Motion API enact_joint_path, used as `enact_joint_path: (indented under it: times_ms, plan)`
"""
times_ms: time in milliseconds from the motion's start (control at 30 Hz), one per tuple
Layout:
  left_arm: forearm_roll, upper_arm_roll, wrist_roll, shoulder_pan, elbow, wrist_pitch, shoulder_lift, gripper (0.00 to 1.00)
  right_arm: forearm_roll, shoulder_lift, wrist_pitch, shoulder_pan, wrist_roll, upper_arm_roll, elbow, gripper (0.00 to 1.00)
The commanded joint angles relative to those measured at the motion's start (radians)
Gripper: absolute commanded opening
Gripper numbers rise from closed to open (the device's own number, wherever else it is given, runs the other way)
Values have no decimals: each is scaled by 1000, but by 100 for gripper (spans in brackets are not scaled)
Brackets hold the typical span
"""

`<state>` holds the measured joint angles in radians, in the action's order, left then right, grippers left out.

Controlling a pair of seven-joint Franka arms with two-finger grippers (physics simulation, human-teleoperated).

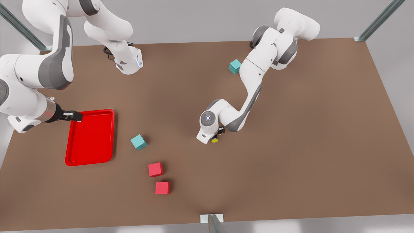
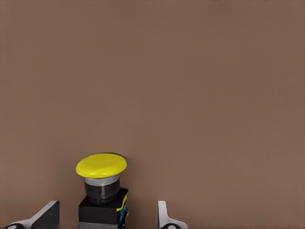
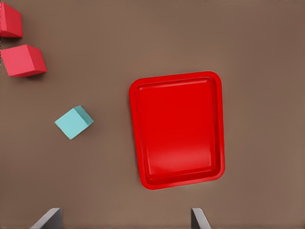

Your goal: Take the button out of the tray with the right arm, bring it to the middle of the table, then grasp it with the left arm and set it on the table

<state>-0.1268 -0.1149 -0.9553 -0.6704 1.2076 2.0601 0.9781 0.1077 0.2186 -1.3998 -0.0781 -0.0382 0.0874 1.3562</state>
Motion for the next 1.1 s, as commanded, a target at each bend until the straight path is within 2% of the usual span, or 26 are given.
enact_joint_path:
  times_ms: [0, 167, 333, 567, 600, 633, 700, 767, 833, 900, 967, 1067]
  plan:
    - [-5, 0, -105, 0, 1, 20, 2, 100, 7, 1, 24, 6, 17, 18, -8, 100]
    - [3, -3, -94, 5, 0, 37, 2, 100, 6, 2, 10, 3, 15, 22, -12, 100]
    - [1, -3, -94, 2, 10, 37, 1, 100, 24, 47, -90, 0, 18, 22, -12, 100]
    - [1, -8, -99, -2, 29, 34, -9, 99, 20, 47, -84, -11, 24, 20, -11, 100]
    - [1, -8, -100, 0, 29, 34, -9, 96, 23, 47, -84, -3, 17, 20, -9, 100]
    - [1, -8, -99, 0, 29, 34, -9, 88, 23, 45, -74, -9, 20, 20, -9, 100]
    - [1, -8, -99, 2, 29, 34, -9, 84, 21, 42, -71, -6, 23, 20, -9, 100]
    - [1, -8, -99, 2, 29, 32, -9, 68, 23, 44, -73, -9, 24, 20, -3, 100]
    - [1, -8, -97, 3, 29, 32, -9, 63, 23, 45, -71, -11, 26, 20, -5, 100]
    - [1, -8, -97, 3, 29, 28, -10, 47, 23, 48, -74, -9, 26, 20, -2, 100]
    - [3, -8, -97, 3, 27, 26, -10, 36, 23, 48, -76, -9, 26, 20, -2, 100]
    - [3, -8, -99, 5, 27, 17, -19, 35, 21, 48, -76, -9, 24, 20, -2, 100]
